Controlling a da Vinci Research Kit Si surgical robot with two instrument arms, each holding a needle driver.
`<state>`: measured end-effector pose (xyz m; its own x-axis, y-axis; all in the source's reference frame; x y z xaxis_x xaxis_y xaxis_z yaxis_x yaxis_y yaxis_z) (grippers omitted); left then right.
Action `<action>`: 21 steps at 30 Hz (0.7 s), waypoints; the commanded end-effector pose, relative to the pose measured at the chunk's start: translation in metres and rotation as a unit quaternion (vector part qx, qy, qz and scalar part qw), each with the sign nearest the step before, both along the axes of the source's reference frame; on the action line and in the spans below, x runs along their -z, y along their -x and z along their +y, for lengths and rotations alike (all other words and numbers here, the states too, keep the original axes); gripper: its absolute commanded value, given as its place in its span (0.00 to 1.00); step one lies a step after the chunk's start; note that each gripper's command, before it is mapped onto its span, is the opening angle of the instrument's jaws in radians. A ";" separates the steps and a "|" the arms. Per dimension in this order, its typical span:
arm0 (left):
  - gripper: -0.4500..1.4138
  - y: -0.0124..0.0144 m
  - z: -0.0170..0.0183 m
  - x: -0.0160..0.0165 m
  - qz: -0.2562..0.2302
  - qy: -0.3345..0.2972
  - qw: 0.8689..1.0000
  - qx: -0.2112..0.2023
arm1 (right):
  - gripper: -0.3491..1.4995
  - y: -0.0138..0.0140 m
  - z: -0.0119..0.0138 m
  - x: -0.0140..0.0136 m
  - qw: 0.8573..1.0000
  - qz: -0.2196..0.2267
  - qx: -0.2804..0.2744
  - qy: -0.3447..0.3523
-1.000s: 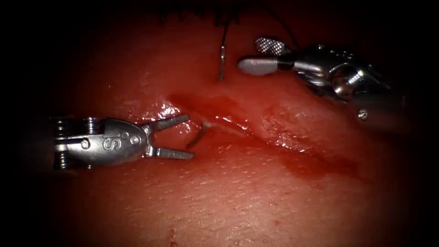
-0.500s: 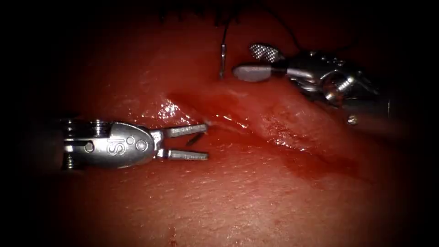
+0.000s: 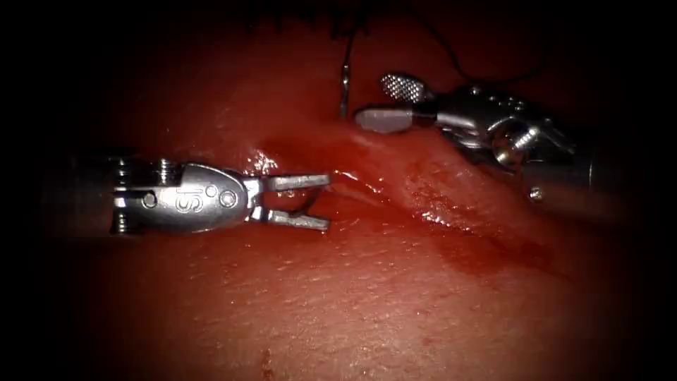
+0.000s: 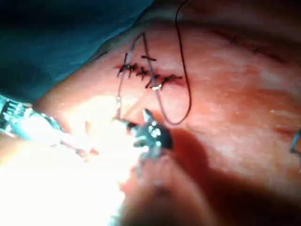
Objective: Wound Closure
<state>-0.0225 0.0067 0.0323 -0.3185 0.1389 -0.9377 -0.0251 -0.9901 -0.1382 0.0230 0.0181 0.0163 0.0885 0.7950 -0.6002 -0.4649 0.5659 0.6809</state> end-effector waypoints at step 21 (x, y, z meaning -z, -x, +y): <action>0.00 -0.0015 0.0035 0.0036 -0.033 -0.272 0.960 -0.055 | 0.83 -0.0007 -0.0007 -0.0005 1.000 0.001 0.004 0.003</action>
